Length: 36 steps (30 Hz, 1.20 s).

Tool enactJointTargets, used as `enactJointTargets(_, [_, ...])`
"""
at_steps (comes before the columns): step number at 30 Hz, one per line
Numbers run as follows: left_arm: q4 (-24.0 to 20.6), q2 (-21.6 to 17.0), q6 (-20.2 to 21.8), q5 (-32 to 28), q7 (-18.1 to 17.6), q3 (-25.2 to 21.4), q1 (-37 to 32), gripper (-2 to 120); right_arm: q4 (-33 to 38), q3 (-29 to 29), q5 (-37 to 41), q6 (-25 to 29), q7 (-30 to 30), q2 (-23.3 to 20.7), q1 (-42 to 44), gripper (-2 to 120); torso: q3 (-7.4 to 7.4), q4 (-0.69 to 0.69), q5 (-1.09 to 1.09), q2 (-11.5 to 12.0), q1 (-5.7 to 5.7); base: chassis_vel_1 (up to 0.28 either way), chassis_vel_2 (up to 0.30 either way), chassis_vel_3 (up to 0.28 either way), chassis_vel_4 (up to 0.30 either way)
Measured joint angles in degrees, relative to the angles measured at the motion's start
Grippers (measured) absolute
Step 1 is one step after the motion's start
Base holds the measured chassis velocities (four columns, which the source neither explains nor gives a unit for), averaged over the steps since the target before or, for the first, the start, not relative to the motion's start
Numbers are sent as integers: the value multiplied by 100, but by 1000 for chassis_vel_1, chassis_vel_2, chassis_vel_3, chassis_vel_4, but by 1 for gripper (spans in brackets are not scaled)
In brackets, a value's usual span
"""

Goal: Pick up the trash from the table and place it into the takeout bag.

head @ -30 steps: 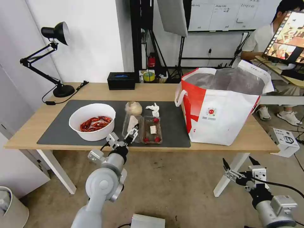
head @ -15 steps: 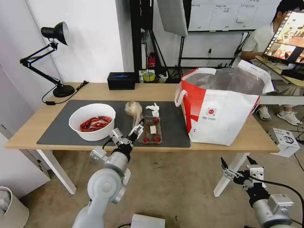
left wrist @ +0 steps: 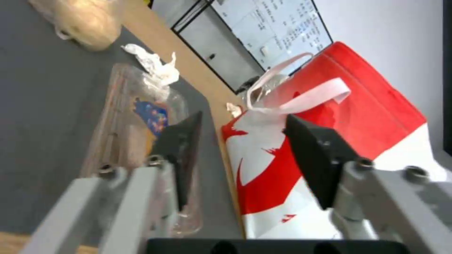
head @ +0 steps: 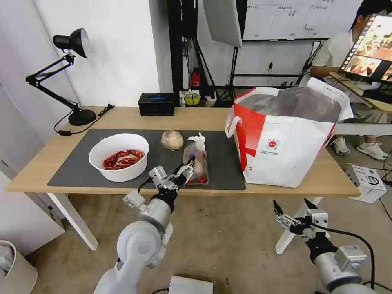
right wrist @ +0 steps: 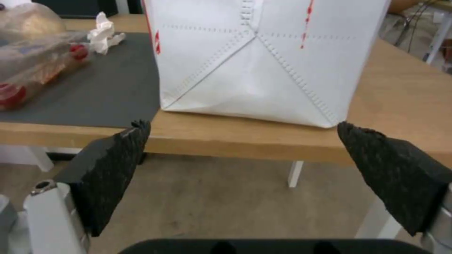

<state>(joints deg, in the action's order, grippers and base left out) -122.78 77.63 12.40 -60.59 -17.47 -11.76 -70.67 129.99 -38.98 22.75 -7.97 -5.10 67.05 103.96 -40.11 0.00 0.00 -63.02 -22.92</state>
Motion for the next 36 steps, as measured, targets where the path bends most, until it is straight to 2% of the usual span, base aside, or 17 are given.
enactJointTargets(3, [71,-56,1,206,89,38,0,35,0,55,114,-33,-2,13,-37,100,0,0,0,0,0,0,0,0,0])
enactJointTargets(4, [71,-56,1,206,89,38,0,35,0,55,114,-33,-2,13,-37,100,0,0,0,0,0,0,0,0,0])
enactJointTargets(6, [135,-132,0,447,204,79,1,22,3,112,310,-55,1,16,-83,100,0,0,0,0,0,0,0,0,0])
enactJointTargets(7, [135,-132,0,447,204,79,1,22,3,112,310,-55,1,16,-83,100,0,0,0,0,0,0,0,0,0])
enactJointTargets(10, [311,-467,-108,1244,675,193,41,5,34,309,1137,-96,59,2,-255,100,0,0,-1,0,0,0,0,0,0])
enactJointTargets(13, [371,-611,-161,1392,806,248,65,0,66,415,1602,-149,48,-19,-377,100,0,0,-1,0,0,0,0,0,0])
enactJointTargets(14, [416,-755,-204,1543,904,305,94,0,99,529,2122,-222,-7,-38,-517,100,0,0,-1,0,0,0,0,0,0])
enactJointTargets(15, [416,-755,-204,1543,904,305,94,0,99,529,2122,-222,-7,-38,-517,100,0,0,-1,0,0,0,0,0,0])
enactJointTargets(18, [479,-1020,-299,1913,1102,393,130,0,107,760,3462,-425,-296,-106,-1018,100,0,1,-1,0,0,0,0,0,0])
enactJointTargets(29, [687,-1566,-504,2320,1361,469,293,0,-435,1290,4749,-595,-577,-330,-2128,100,0,0,0,0,0,0,0,0,0])
enactJointTargets(30, [770,-1678,-552,2399,1407,487,385,0,-620,1498,5037,-624,-664,-340,-2455,100,0,0,-1,0,0,0,0,0,0])
enactJointTargets(34, [870,-1740,-586,2469,1425,520,504,0,-857,1742,5306,-652,-760,-340,-2818,100,-1,1,0,0,0,0,0,0,0])
enactJointTargets(36, [1011,-1768,-640,2655,1438,584,652,0,-1206,2025,5576,-672,-881,-303,-3245,100,-1,0,0,0,-1,0,0,0,0])
